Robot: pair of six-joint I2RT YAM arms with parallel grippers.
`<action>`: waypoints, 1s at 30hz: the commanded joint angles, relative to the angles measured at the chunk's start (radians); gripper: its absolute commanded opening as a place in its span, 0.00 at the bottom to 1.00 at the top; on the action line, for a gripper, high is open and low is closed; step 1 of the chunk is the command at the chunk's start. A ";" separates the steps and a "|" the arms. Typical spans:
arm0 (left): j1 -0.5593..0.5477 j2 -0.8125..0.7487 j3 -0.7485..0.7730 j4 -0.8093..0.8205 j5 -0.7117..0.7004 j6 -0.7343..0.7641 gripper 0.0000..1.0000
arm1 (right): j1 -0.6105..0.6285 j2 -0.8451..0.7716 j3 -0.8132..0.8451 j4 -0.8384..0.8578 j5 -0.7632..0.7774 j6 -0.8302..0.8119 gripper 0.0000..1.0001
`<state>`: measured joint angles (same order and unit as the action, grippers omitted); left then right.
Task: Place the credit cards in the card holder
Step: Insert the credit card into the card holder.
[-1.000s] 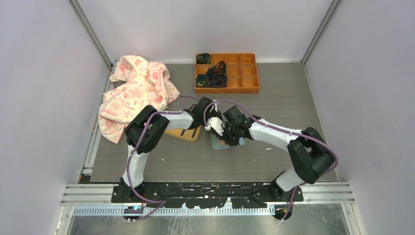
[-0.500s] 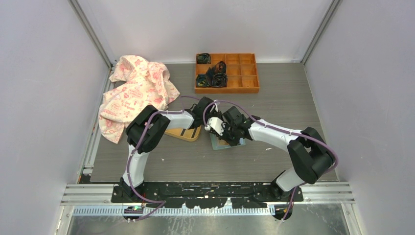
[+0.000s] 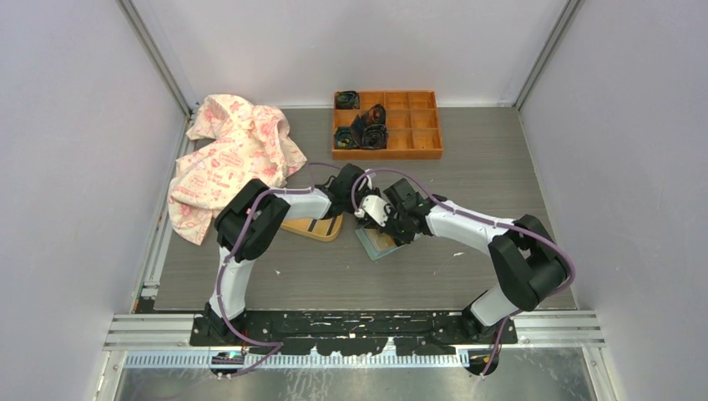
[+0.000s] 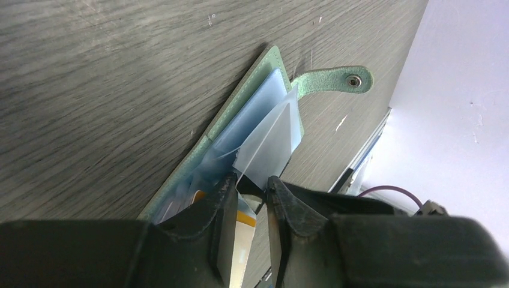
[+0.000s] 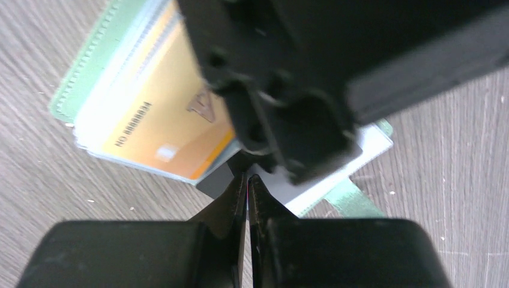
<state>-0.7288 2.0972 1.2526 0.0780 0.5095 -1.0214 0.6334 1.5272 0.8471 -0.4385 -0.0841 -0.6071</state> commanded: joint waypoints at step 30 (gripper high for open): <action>0.030 -0.082 -0.007 -0.170 0.015 0.100 0.16 | -0.077 -0.070 -0.020 -0.117 -0.209 -0.291 0.07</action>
<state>-0.7017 2.0586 1.2736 -0.0574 0.5091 -0.9524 0.5533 1.4311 0.8234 -0.5922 -0.3431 -0.8539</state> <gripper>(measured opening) 0.181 0.079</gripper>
